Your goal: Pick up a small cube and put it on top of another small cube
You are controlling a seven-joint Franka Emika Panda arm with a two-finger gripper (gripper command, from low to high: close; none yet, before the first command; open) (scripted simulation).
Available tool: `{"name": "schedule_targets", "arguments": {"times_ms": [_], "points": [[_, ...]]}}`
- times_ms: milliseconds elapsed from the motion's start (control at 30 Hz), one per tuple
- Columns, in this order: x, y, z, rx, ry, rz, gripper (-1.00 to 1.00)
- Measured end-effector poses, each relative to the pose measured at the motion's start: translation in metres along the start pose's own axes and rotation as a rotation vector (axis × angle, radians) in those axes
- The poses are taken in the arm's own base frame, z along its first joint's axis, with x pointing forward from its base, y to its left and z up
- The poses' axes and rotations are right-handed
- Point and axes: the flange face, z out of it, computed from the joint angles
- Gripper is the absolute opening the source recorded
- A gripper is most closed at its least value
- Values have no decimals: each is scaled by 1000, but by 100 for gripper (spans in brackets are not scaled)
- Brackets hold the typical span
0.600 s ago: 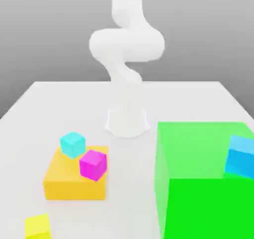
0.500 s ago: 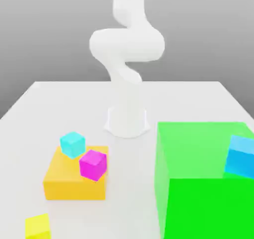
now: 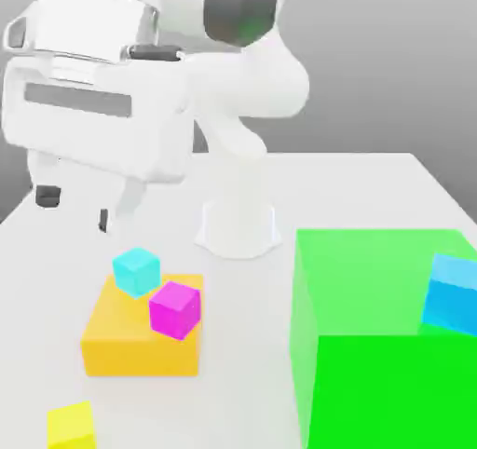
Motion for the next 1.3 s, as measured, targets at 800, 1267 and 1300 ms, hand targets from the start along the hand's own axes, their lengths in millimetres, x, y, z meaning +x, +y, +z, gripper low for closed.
{"name": "schedule_targets", "arguments": {"times_ms": [800, 1267, 1300], "points": [[25, 82, 249, -275, -97, 424, -100], [-10, 108, 104, -288, -68, 497, -100], [-14, 113, 95, -289, -67, 504, -100]]}}
